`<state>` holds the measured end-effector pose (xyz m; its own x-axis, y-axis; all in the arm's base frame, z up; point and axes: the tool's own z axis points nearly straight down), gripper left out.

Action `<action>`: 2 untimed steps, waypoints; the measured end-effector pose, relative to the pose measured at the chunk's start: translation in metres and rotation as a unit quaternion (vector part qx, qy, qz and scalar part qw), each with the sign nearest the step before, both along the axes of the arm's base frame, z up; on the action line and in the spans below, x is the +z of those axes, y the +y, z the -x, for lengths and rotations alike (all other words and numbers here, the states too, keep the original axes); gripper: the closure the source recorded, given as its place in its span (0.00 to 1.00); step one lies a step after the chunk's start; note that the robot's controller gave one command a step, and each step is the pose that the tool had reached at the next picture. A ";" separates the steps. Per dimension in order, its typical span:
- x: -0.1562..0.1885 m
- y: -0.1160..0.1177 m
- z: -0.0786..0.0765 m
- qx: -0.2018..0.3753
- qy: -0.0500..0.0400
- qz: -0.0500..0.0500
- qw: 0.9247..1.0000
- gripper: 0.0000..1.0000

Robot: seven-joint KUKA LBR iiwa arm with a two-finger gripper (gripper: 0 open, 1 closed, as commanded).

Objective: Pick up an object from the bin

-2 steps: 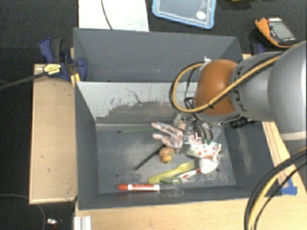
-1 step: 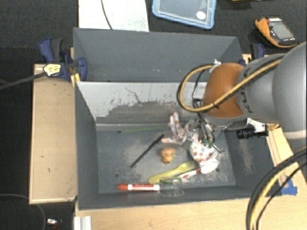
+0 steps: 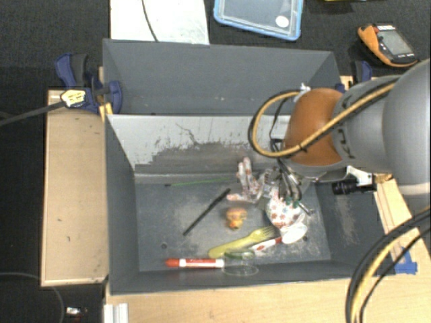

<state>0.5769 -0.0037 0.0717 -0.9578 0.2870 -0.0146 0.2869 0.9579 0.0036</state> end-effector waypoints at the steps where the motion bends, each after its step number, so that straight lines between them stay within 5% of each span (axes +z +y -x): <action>1: 0.015 0.000 0.003 0.000 0.005 0.000 1.000 1.00; 2: 0.057 0.000 0.000 0.001 -0.001 0.000 1.000 1.00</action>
Offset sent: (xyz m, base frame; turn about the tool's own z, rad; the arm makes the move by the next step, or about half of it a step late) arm -0.0019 0.0001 0.0085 -0.0004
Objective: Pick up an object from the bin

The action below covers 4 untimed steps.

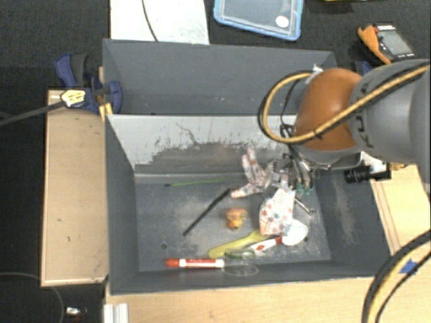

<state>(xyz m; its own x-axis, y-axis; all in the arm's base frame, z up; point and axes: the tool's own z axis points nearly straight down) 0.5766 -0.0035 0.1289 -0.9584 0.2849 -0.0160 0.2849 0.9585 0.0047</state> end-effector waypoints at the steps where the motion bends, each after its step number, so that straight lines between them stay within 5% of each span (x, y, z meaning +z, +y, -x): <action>1: 0.015 0.000 0.000 0.002 -0.001 0.000 1.000 1.00; 4: 0.022 0.000 -0.002 0.004 -0.006 0.000 1.000 1.00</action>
Offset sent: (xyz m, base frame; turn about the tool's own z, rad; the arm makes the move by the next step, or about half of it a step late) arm 0.0009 -0.0001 0.0190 -0.0023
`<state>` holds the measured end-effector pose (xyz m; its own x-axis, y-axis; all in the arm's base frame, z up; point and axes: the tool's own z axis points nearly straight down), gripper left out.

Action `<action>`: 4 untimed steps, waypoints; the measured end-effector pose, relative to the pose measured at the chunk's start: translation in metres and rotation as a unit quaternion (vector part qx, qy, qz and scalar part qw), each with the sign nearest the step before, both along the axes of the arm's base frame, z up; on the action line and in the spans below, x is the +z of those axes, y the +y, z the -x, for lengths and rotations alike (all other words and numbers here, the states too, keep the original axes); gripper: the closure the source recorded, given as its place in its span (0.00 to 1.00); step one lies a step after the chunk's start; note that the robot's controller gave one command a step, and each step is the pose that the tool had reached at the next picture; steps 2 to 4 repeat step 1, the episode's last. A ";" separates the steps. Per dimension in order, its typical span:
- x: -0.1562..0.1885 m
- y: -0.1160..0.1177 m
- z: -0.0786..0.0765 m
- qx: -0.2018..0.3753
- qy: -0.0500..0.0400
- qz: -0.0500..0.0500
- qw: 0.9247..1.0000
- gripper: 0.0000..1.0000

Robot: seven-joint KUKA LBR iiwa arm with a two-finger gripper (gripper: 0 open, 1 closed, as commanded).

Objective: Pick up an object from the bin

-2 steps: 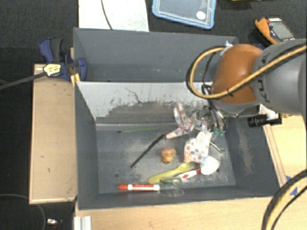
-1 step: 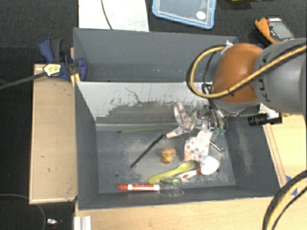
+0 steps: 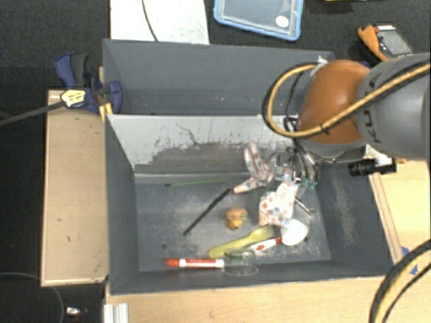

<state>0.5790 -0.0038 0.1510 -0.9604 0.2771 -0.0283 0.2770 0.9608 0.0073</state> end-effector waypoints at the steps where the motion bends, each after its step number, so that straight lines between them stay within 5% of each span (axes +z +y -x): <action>1: 0.015 0.000 0.001 0.001 0.002 0.000 1.000 1.00; 4: 0.015 0.000 0.001 0.001 0.002 0.000 1.000 1.00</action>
Offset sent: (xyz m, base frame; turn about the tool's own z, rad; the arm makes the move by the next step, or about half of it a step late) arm -0.0009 0.0000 0.0232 -0.0020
